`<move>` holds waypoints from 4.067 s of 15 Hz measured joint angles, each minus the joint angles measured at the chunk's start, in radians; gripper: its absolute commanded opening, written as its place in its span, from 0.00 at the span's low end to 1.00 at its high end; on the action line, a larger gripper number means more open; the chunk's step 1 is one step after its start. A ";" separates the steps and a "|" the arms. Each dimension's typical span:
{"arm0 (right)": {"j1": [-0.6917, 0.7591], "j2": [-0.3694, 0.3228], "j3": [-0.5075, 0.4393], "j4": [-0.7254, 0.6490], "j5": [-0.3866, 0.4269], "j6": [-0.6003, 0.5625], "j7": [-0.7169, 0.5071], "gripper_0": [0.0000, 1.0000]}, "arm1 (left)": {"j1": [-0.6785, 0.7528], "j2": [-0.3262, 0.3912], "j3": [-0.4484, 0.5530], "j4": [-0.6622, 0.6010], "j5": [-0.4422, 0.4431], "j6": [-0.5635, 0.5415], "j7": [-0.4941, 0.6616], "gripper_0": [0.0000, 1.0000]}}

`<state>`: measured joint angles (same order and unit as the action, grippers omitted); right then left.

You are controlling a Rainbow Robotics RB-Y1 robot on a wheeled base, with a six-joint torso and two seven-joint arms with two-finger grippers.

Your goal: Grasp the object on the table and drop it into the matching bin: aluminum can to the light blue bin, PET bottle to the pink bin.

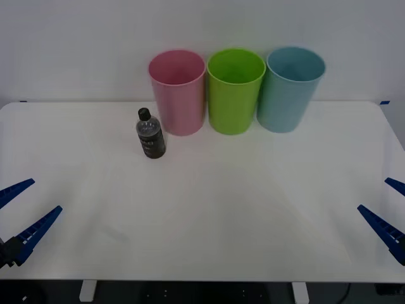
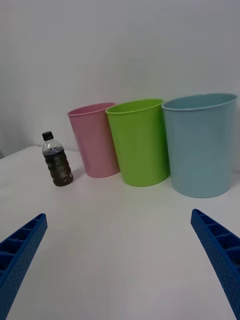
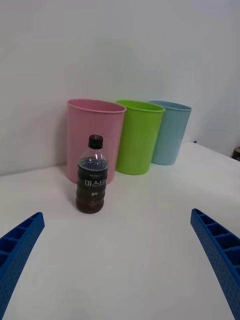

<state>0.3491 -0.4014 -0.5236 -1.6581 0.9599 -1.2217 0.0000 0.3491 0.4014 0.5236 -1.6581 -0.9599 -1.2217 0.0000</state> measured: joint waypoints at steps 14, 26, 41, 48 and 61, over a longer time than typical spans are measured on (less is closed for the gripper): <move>0.000 0.000 0.000 0.000 0.000 0.000 0.000 1.00 | 0.034 -0.022 -0.035 0.039 -0.009 0.078 -0.021 1.00; 0.000 0.000 0.000 0.000 0.000 0.000 0.000 1.00 | -0.025 -0.022 -0.200 0.079 -0.035 0.389 -0.114 1.00; 0.000 0.000 0.000 0.000 0.000 0.000 0.000 1.00 | -0.381 -0.043 -0.379 0.380 -0.055 0.521 -0.178 1.00; 0.000 0.000 0.000 0.000 0.000 0.000 0.000 1.00 | -0.479 -0.064 -0.474 0.426 -0.047 0.652 -0.150 1.00; 0.000 0.000 0.000 0.000 0.000 0.000 0.000 1.00 | -0.732 -0.114 -0.527 0.685 -0.078 0.702 -0.172 1.00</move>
<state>0.3491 -0.4014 -0.5236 -1.6580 0.9600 -1.2217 0.0000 -0.3828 0.2875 -0.0032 -0.9727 -1.0379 -0.5195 -0.1719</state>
